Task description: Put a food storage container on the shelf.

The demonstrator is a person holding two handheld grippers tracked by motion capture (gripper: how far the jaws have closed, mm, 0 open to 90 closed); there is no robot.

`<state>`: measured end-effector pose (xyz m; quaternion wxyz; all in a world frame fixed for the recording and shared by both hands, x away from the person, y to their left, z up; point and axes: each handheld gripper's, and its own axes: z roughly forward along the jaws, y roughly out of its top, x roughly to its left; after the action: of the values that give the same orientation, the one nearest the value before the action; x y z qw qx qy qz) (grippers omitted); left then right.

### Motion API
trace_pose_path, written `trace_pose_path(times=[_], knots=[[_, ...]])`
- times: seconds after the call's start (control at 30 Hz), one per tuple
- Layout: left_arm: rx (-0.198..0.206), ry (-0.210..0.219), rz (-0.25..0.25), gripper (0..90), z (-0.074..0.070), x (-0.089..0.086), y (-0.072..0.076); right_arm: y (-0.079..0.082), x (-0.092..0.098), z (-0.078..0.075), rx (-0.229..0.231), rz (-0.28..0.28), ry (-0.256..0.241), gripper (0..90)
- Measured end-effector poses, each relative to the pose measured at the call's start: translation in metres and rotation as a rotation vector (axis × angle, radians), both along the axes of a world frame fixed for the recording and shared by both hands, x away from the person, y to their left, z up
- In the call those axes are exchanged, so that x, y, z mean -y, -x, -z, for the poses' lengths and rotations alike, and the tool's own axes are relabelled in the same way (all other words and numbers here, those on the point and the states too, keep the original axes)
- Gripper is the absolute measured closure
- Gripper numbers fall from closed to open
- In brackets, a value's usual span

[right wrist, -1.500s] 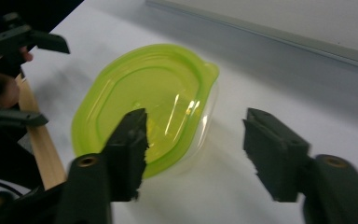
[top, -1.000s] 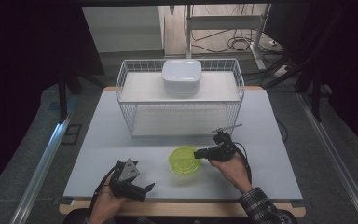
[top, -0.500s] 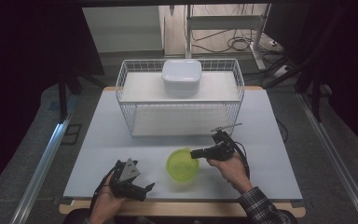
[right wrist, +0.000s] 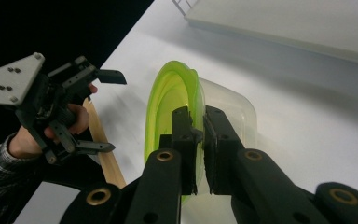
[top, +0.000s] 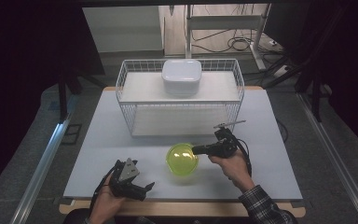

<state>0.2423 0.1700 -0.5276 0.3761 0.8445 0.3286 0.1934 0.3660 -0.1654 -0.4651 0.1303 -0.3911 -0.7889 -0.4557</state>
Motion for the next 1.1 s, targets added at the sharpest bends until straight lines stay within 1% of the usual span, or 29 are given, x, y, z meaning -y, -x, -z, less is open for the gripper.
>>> trace_pose_path(times=[0.07, 0.27, 0.47, 0.63, 0.9, 0.97, 1.1], knots=[[0.001, -0.001, -0.001, 1.1, 0.0, 0.0, 0.0, -0.001, 0.002, -0.002, 0.004, 0.004, -0.012, 84.2], [0.0, -0.001, -0.005, 1.1, 0.0, -0.001, 0.0, -0.002, 0.01, -0.014, 0.002, 0.02, -0.072, 84.2], [0.0, -0.005, -0.005, 1.1, 0.0, 0.0, 0.0, -0.004, 0.017, -0.033, 0.016, 0.037, -0.119, 84.3], [-0.001, -0.004, -0.006, 1.1, 0.0, 0.0, -0.001, -0.006, 0.02, -0.05, 0.039, 0.042, -0.156, 84.2], [-0.002, -0.007, -0.005, 1.1, 0.0, 0.0, -0.001, -0.01, 0.021, -0.078, 0.074, 0.054, -0.195, 84.3], [-0.003, -0.006, -0.006, 1.1, 0.001, 0.0, -0.001, -0.011, 0.022, -0.084, 0.079, 0.059, -0.208, 84.3], [-0.004, -0.006, -0.006, 1.1, 0.001, 0.0, -0.001, -0.015, 0.022, -0.092, 0.089, 0.067, -0.215, 84.2]])
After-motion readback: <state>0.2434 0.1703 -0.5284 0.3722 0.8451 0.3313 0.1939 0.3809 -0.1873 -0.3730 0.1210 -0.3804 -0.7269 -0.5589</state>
